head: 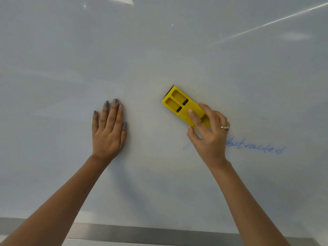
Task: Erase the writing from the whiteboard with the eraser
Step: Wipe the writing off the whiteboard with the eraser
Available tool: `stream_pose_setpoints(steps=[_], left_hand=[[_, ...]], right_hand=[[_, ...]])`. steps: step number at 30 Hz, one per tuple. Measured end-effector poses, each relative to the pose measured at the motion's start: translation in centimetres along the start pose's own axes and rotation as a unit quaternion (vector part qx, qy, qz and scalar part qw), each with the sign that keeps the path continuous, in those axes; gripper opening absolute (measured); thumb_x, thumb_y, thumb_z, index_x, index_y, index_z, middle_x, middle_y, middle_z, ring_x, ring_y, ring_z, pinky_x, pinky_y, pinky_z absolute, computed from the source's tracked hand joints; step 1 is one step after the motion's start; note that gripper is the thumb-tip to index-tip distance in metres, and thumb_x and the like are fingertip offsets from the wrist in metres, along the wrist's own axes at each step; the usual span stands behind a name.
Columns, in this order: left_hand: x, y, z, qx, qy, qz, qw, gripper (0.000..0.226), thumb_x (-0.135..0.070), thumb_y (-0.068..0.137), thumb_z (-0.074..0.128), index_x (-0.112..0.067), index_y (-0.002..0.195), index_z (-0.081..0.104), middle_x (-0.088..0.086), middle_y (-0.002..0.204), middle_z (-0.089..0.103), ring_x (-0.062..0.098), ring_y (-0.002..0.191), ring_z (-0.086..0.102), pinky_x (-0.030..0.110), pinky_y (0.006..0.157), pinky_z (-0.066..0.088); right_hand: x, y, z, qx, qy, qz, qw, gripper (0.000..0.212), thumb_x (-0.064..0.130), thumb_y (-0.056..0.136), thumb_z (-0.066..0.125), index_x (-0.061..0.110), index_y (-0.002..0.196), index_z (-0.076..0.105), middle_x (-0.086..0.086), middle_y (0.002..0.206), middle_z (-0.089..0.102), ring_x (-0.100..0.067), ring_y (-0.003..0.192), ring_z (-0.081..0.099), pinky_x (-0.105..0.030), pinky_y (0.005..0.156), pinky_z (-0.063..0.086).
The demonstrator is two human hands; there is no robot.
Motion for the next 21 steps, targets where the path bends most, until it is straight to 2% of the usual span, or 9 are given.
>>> stream_pose_setpoints(steps=[2, 4, 8, 10, 13, 16, 21], left_hand=[[0.0, -0.1, 0.0, -0.005, 0.001, 0.002, 1.000, 0.050, -0.020, 0.105, 0.038, -0.004, 0.152, 0.029, 0.012, 0.157, 0.030, 0.025, 0.152, 0.014, 0.048, 0.122, 0.014], [0.0, -0.1, 0.0, -0.008, 0.000, 0.005, 1.000, 0.051, -0.020, 0.105, 0.038, -0.005, 0.153, 0.027, 0.012, 0.157, 0.029, 0.026, 0.151, 0.015, 0.048, 0.122, 0.014], [0.0, -0.2, 0.0, -0.007, -0.002, 0.006, 1.000, 0.052, -0.020, 0.105, 0.038, -0.006, 0.153, 0.027, 0.013, 0.157, 0.030, 0.027, 0.151, 0.017, 0.048, 0.121, 0.014], [0.0, -0.2, 0.0, -0.007, -0.002, 0.008, 1.000, 0.052, -0.019, 0.105, 0.039, -0.005, 0.153, 0.027, 0.014, 0.156, 0.032, 0.026, 0.151, 0.016, 0.048, 0.121, 0.014], [0.1, -0.2, 0.0, -0.008, 0.003, 0.011, 1.000, 0.051, -0.019, 0.104, 0.039, -0.004, 0.152, 0.029, 0.016, 0.155, 0.034, 0.026, 0.151, 0.015, 0.048, 0.121, 0.014], [0.1, -0.2, 0.0, -0.009, 0.004, 0.008, 1.000, 0.051, -0.019, 0.104, 0.039, -0.004, 0.152, 0.030, 0.016, 0.155, 0.035, 0.026, 0.151, 0.015, 0.048, 0.121, 0.015], [0.0, -0.3, 0.1, -0.010, 0.010, 0.006, 1.000, 0.052, -0.019, 0.104, 0.039, -0.005, 0.153, 0.028, 0.015, 0.156, 0.033, 0.027, 0.151, 0.016, 0.048, 0.121, 0.015]], right_hand=[[1.0, 0.2, 0.6, -0.010, 0.006, 0.002, 1.000, 0.043, 0.011, 0.079, 0.069, 0.024, 0.120, 0.066, -0.012, 0.125, 0.062, -0.031, 0.097, 0.052, -0.042, 0.082, 0.044], [3.0, -1.1, 1.8, 0.006, 0.016, -0.034, 0.999, 0.046, 0.013, 0.081, 0.068, 0.028, 0.123, 0.062, -0.009, 0.126, 0.062, -0.030, 0.096, 0.054, -0.042, 0.081, 0.045], [6.7, -7.3, 4.1, 0.086, 0.022, -0.137, 0.987, 0.041, 0.015, 0.085, 0.063, 0.037, 0.121, 0.063, -0.001, 0.126, 0.063, -0.027, 0.094, 0.063, -0.038, 0.079, 0.045], [6.9, -10.1, 4.4, 0.131, 0.021, -0.178, 0.975, 0.038, 0.017, 0.088, 0.063, 0.038, 0.119, 0.064, 0.002, 0.126, 0.064, -0.025, 0.096, 0.064, -0.036, 0.080, 0.045], [5.0, -10.5, 3.4, 0.142, 0.011, -0.207, 0.968, 0.038, 0.018, 0.087, 0.066, 0.038, 0.120, 0.064, 0.001, 0.126, 0.064, -0.023, 0.100, 0.059, -0.037, 0.082, 0.045], [1.8, -7.0, 1.5, 0.099, 0.002, -0.171, 0.980, 0.042, 0.015, 0.085, 0.066, 0.033, 0.122, 0.061, -0.005, 0.124, 0.064, -0.028, 0.096, 0.059, -0.040, 0.080, 0.047], [-1.3, -2.5, -0.1, 0.021, -0.002, -0.039, 0.999, 0.045, 0.012, 0.083, 0.067, 0.027, 0.124, 0.057, -0.013, 0.124, 0.062, -0.033, 0.095, 0.056, -0.043, 0.083, 0.044]])
Point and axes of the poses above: each hand's wrist, its own y-axis towards the middle knuckle, its own z-axis out of the palm, x = y × z, the point moved 10 cm from there along y, towards the middle knuckle
